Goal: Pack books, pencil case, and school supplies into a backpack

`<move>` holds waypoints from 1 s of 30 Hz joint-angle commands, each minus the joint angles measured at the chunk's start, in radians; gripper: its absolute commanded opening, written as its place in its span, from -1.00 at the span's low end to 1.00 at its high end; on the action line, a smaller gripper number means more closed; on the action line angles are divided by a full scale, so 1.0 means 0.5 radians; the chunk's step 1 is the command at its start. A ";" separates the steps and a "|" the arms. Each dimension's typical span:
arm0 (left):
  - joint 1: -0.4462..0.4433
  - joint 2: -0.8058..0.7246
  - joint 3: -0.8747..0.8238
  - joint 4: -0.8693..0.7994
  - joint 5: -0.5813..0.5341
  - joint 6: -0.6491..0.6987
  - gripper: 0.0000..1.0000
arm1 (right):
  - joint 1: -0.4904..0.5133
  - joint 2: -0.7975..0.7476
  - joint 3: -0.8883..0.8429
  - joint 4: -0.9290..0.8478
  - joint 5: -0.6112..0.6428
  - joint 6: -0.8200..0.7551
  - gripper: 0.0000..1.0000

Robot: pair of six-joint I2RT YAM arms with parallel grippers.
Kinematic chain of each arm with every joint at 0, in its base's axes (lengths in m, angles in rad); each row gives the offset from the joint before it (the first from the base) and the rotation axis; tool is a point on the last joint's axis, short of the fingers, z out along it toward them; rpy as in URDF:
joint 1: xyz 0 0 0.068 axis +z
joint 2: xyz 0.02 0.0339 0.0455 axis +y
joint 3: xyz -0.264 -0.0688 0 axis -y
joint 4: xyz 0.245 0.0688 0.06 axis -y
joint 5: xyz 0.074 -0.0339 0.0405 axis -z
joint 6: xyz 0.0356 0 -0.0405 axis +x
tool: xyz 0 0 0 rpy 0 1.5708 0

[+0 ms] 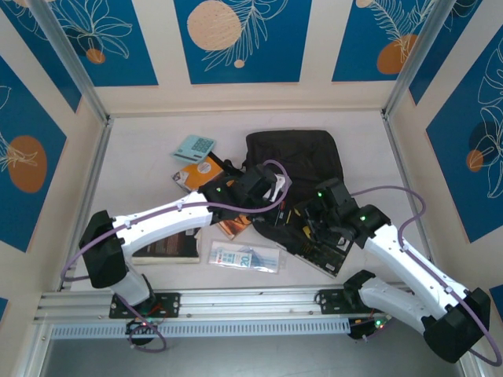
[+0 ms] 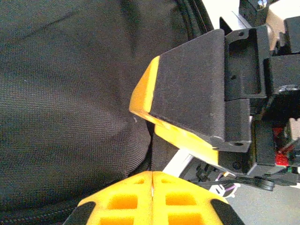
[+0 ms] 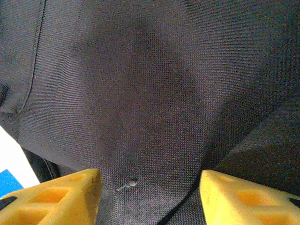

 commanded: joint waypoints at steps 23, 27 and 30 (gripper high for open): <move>0.002 -0.126 0.020 -0.035 -0.116 0.068 -1.00 | 0.139 -0.164 0.088 -0.292 0.009 0.114 0.94; 0.003 -0.134 0.017 -0.017 -0.100 0.049 -1.00 | 0.139 -0.108 0.034 -0.165 0.016 0.163 0.98; 0.002 -0.144 0.014 -0.015 -0.103 0.040 -1.00 | 0.147 -0.021 -0.033 -0.053 -0.040 0.230 0.98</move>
